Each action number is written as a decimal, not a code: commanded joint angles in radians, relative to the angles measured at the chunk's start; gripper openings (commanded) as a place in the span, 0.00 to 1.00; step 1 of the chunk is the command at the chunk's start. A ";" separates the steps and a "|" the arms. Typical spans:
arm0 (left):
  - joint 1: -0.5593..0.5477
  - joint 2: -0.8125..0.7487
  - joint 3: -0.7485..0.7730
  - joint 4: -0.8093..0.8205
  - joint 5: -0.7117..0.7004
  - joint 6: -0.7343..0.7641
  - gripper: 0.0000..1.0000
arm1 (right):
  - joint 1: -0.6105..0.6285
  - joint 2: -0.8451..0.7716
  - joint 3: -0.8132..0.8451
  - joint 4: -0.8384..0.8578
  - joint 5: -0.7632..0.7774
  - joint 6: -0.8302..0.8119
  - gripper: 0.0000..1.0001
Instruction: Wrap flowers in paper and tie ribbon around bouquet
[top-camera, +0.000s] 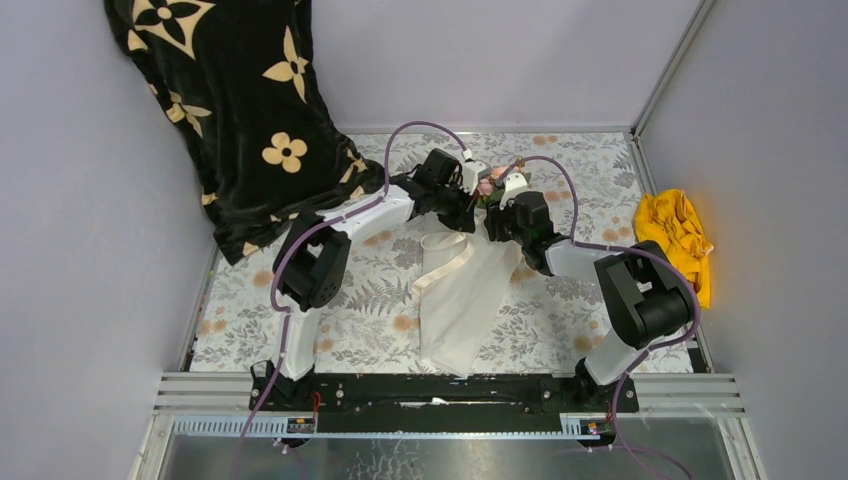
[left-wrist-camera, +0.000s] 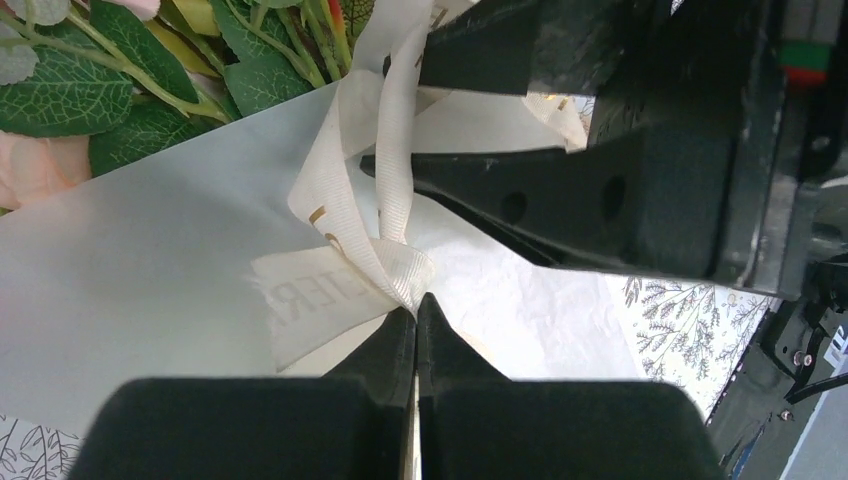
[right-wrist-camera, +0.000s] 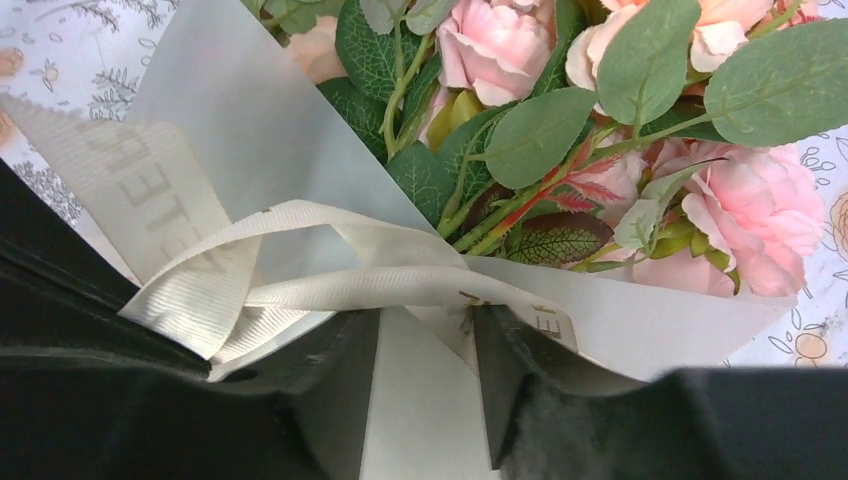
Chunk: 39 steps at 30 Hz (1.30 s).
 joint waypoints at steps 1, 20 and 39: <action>-0.004 0.002 0.000 -0.016 0.021 0.009 0.00 | -0.013 0.000 0.041 0.004 -0.039 -0.005 0.41; -0.004 0.053 0.038 -0.001 -0.012 -0.012 0.00 | -0.016 -0.169 -0.038 -0.046 -0.015 0.032 0.16; -0.065 -0.158 -0.051 -0.169 0.143 0.091 0.00 | -0.028 -0.267 -0.082 -0.076 -0.076 0.086 0.36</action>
